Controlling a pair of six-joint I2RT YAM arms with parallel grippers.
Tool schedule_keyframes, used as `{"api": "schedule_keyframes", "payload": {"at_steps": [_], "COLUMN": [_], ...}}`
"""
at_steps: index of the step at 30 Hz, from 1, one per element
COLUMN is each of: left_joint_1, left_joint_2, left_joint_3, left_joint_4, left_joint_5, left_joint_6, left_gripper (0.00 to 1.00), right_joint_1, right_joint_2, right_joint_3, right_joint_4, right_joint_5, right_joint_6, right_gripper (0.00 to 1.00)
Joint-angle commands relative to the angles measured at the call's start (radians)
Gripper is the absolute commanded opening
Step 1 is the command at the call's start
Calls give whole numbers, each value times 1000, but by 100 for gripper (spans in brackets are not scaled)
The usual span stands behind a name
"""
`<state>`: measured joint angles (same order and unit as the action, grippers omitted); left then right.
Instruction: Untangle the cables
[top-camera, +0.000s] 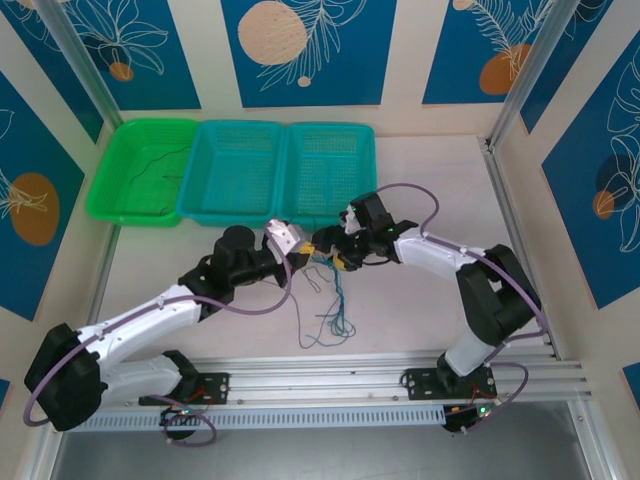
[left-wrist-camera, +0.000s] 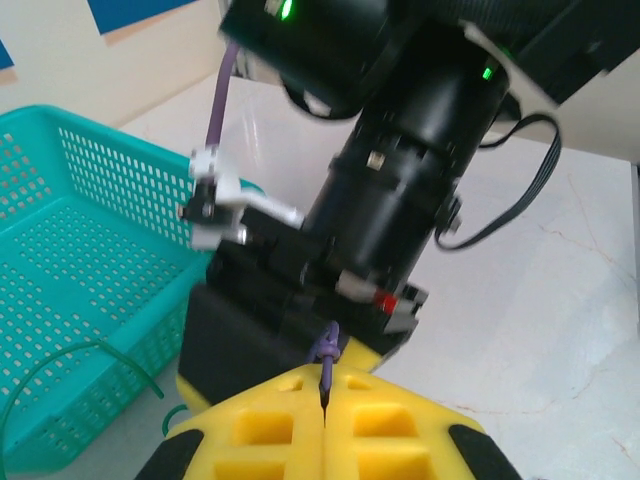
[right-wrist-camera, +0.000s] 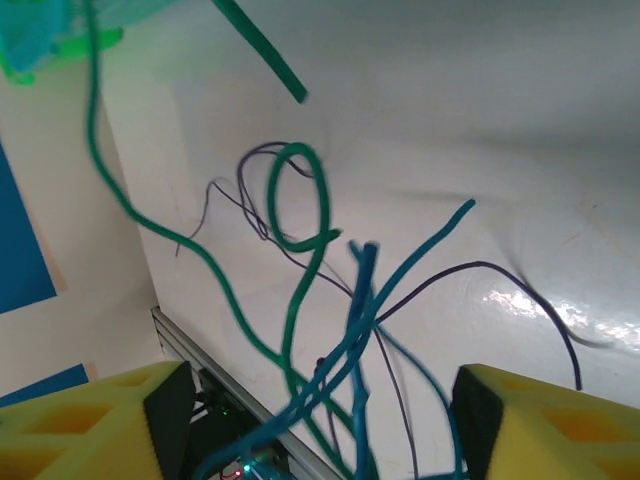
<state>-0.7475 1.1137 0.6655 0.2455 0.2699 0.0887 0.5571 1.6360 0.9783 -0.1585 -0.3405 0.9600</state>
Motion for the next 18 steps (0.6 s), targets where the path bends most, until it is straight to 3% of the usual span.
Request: {"api": "schedule_keyframes", "payload": {"at_steps": [1, 5, 6, 13, 18], "left_joint_1": [2, 1, 2, 10, 48], "left_joint_2": [-39, -82, -100, -347, -517], "left_joint_3": [-14, -34, -39, -81, -121], "left_joint_4": [-11, -28, -44, -295, -461], "left_joint_5": [31, -7, -31, -332, -468], "left_joint_6": [10, 5, -3, -150, -245], "left_gripper": [0, 0, 0, 0, 0], "right_joint_1": [6, -12, -22, -170, -375], "right_joint_2": [24, 1, -13, -340, -571], "right_joint_3": [28, -4, -17, -198, -295], "right_joint_4": [-40, -17, -17, -107, -186], "right_joint_5": [6, 34, 48, 265, 281], "right_joint_6": [34, 74, 82, 93, 62], "right_gripper": [61, 6, 0, 0, 0]}}
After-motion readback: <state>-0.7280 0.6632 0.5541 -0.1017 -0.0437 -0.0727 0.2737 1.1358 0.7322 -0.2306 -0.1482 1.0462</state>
